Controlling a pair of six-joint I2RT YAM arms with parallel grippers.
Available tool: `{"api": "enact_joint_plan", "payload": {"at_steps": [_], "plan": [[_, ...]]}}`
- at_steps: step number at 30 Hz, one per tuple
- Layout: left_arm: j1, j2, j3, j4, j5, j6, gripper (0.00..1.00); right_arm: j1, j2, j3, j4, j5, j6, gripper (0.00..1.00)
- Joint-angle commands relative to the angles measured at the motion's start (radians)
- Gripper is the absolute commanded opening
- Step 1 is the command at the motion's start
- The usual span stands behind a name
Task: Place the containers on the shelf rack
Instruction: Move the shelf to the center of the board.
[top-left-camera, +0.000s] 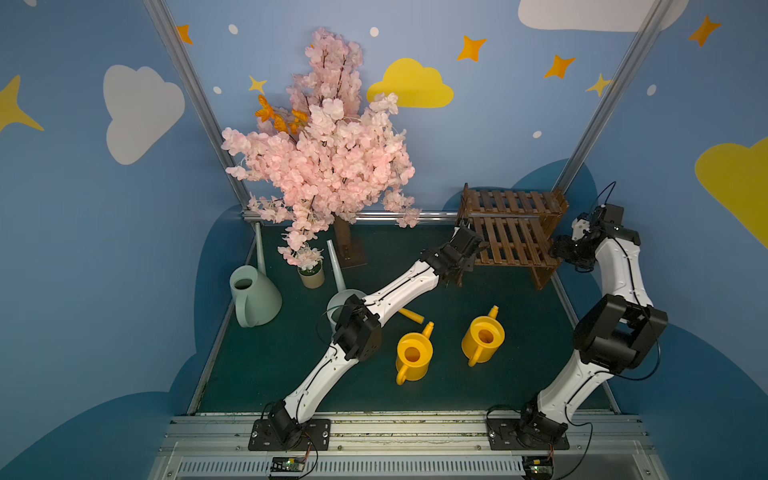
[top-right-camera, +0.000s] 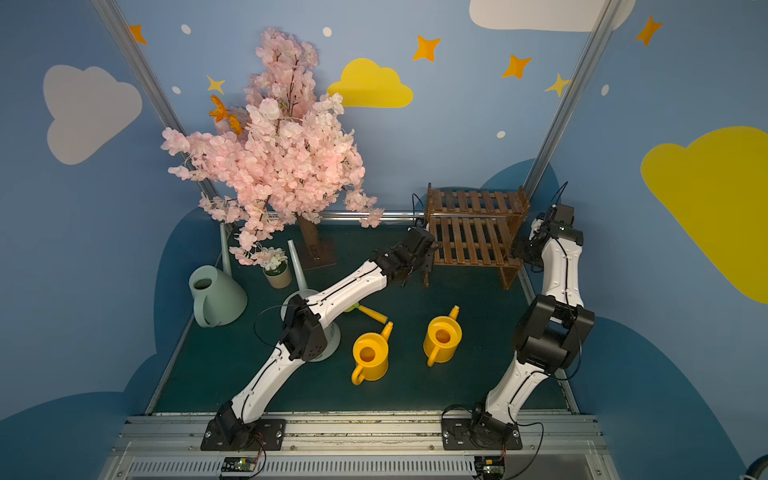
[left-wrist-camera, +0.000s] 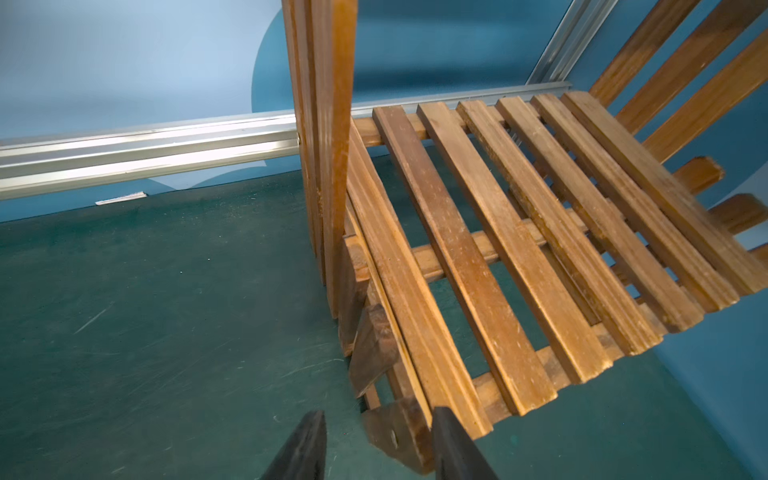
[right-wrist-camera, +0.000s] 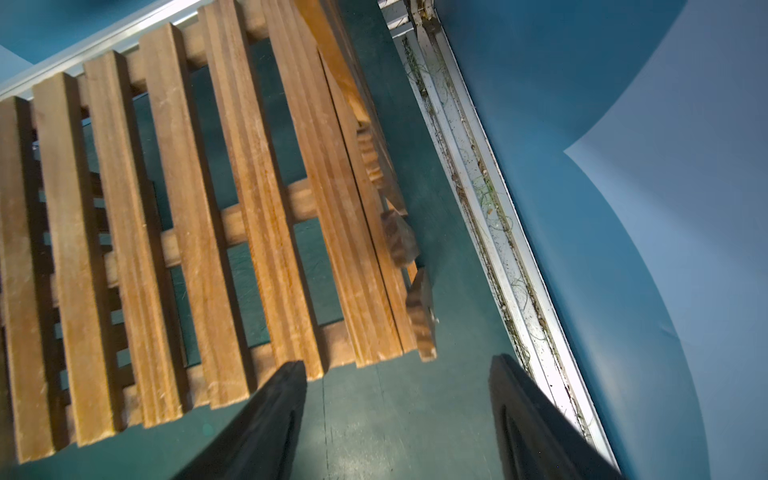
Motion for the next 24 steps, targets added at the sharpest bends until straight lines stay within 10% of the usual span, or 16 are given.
{"api": "enact_joint_plan", "payload": {"at_steps": [1,24], "plan": [[0.011,0.031,0.024,-0.009,0.001,-0.024,0.43,0.006,0.041,0.053,-0.028,0.007,-0.016,0.7],[0.031,0.095,0.081,-0.057,0.112,-0.066,0.39,0.077,0.193,0.174,-0.075,-0.019,-0.028,0.37]]}}
